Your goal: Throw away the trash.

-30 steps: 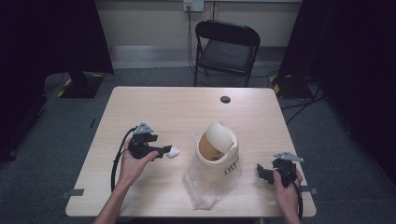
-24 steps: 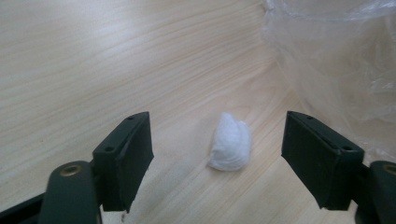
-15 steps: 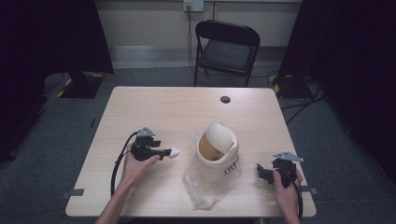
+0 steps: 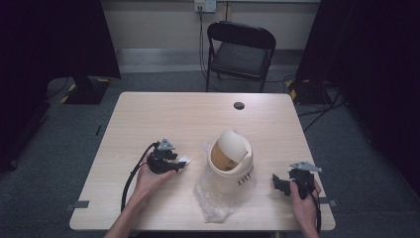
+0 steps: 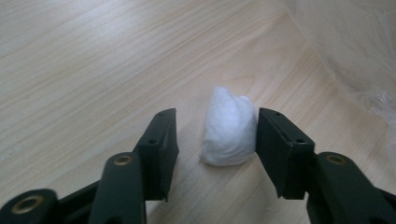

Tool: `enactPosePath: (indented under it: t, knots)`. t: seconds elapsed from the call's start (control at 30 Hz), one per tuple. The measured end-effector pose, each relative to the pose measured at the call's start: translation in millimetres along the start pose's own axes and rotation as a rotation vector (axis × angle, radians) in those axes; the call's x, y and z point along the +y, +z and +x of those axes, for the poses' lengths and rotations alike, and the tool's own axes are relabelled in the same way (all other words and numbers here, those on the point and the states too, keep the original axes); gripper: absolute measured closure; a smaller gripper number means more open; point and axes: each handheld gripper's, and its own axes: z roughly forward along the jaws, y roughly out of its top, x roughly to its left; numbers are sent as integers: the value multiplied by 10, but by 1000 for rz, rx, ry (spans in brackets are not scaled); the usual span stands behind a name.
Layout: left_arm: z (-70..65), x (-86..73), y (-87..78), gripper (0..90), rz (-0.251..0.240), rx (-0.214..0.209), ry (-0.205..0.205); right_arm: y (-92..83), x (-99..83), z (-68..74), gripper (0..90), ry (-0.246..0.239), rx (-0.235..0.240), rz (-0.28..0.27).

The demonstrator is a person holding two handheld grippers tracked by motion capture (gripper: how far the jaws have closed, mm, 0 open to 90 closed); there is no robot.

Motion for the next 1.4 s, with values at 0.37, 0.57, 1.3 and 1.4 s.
enactPosePath:
  t: [0.37, 0.57, 1.3, 1.4]
  knots:
    - [-32, -31, 21, 645, 9, 38, 38, 0, 0, 0, 107, 0, 0, 0]
    - [23, -45, -33, 652, -4, 21, 4, 0, 0, 0, 107, 0, 0, 0]
    - [-49, 106, -466, 650, -148, -42, 12, 0, 0, 0, 107, 0, 0, 0]
    - [-55, 122, -544, 650, -181, -59, -1, 0, 0, 0, 107, 0, 0, 0]
